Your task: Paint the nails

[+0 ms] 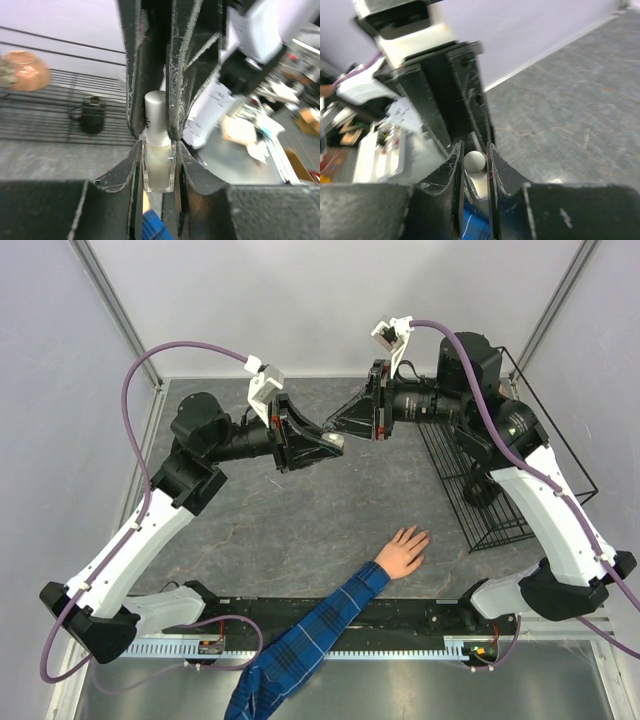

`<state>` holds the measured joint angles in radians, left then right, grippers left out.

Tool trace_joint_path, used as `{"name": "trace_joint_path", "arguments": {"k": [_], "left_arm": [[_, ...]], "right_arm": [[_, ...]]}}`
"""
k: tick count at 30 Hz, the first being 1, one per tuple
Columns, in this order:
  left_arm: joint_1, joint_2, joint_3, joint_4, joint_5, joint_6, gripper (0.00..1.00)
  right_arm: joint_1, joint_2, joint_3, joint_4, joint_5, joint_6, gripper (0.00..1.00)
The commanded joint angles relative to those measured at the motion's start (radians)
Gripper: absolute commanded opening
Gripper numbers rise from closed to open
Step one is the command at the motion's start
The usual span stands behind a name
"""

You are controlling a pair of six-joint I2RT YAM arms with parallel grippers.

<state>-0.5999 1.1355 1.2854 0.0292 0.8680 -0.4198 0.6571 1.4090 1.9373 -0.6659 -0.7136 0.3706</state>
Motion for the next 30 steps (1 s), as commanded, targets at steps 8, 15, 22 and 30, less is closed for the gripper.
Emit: {"name": "trace_joint_path", "arguments": {"k": [8,15,22,30], "left_arm": [[0.008,0.067,0.164,-0.235,-0.477,0.185,0.02],[0.015,0.035,0.101,-0.189,-0.189,0.185,0.02],[0.041,0.015,0.014,-0.002,0.182,0.041,0.02],[0.051,0.018,-0.026,0.187,0.262,-0.134,0.02]], "right_arm": [[0.325,0.202,0.428,-0.403,0.895,-0.039,0.01],[0.228,0.147,0.399,-0.390,0.714,-0.096,0.52],[0.020,0.073,0.249,-0.304,0.062,-0.139,0.58],[0.003,0.025,0.092,-0.130,-0.152,-0.076,0.57]]}}
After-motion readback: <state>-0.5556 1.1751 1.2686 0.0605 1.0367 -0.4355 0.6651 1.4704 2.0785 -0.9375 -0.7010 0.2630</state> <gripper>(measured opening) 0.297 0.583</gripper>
